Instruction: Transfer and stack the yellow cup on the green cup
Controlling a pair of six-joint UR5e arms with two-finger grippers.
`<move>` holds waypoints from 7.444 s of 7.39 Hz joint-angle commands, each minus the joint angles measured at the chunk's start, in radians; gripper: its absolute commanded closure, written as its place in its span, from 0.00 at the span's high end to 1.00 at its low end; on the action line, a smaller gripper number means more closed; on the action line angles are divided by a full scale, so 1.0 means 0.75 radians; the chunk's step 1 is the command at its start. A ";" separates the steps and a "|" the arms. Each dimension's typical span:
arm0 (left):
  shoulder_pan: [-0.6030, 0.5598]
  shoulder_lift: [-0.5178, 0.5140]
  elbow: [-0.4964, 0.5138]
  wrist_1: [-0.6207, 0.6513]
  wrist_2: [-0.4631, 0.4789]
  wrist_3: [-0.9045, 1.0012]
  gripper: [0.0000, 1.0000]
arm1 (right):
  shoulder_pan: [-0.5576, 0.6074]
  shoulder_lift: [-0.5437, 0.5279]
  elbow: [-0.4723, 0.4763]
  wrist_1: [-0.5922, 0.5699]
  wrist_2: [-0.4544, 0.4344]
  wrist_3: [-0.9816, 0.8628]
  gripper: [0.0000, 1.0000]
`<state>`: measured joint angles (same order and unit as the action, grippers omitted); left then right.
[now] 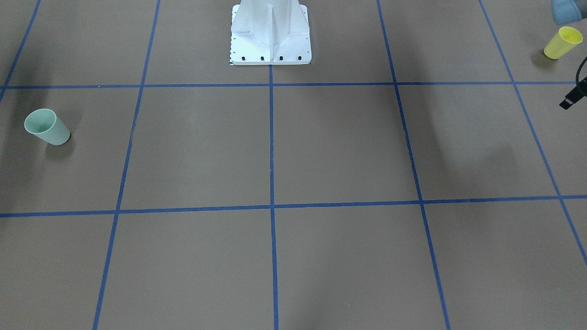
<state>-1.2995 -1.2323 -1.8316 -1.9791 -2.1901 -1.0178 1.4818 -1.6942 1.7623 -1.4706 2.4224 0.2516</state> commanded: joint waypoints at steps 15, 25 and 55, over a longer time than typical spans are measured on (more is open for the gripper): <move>1.220 0.158 0.159 0.898 0.409 -2.455 0.99 | -0.014 -0.110 -0.004 0.198 0.020 -0.014 1.00; 1.307 0.089 0.466 0.704 0.423 -2.580 0.99 | -0.014 -0.116 0.009 0.200 0.012 -0.012 1.00; 1.008 -1.286 0.683 -1.142 1.117 0.457 0.42 | -0.117 0.186 0.076 0.198 0.147 0.047 1.00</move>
<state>-0.5807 -2.1872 -1.3235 -2.8010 -1.4070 -0.6992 1.3964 -1.5963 1.8199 -1.3219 2.5313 0.2835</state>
